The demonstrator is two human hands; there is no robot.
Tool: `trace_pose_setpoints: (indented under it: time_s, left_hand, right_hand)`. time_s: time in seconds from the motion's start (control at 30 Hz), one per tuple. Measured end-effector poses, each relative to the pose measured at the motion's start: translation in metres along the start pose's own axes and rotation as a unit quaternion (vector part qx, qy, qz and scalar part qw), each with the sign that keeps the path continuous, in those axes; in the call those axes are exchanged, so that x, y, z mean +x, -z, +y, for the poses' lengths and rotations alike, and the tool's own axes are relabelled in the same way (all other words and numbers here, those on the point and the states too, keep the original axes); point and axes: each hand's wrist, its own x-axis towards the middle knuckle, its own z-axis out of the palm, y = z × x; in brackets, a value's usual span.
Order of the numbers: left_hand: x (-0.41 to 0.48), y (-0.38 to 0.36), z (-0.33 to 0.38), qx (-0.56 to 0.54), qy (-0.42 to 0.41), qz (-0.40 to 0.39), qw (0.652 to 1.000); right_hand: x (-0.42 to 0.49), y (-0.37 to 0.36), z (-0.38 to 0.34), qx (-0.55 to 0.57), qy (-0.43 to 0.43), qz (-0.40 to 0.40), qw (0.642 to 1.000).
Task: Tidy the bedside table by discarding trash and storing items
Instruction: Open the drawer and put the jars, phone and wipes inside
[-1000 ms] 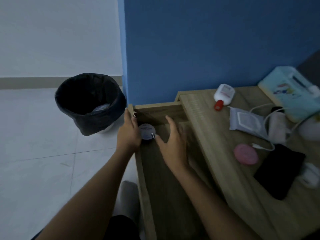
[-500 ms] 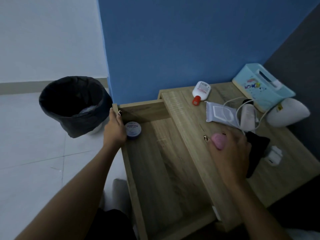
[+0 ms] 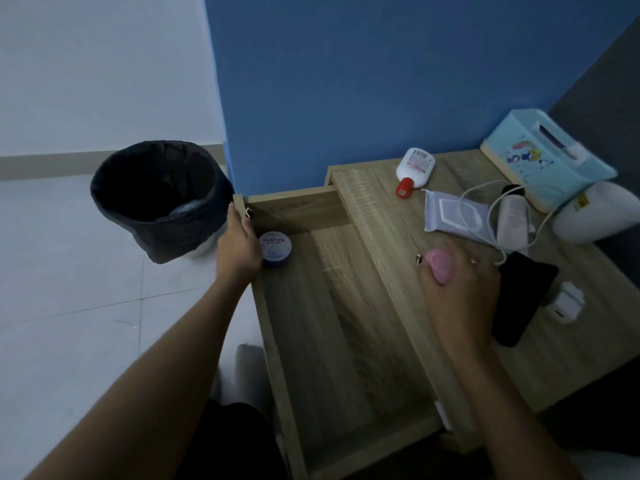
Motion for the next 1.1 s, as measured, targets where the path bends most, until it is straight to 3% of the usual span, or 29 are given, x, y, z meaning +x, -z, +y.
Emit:
trace_pose_setpoints:
  time_s: [0.1,0.33,0.6,1.1]
  left_hand:
    - [0.001,0.000,0.001,-0.006,0.006,0.002,1.000]
    - [0.002,-0.003,-0.003,-0.010,0.000,0.009,1.000]
    - [0.014,-0.010,-0.012,-0.006,-0.019,0.016,1.000]
    - [0.017,-0.012,-0.017,0.006,-0.046,0.036,0.998]
  right_hand:
    - [-0.004,-0.011,-0.034,0.052,0.070,0.015,0.996]
    - [-0.001,-0.095,-0.097,0.085,0.182,-0.069,0.977]
    - [0.015,-0.193,-0.085,0.011,0.117,-0.171,0.978]
    - [0.012,-0.253,-0.070,-0.052,0.115,-0.246,0.961]
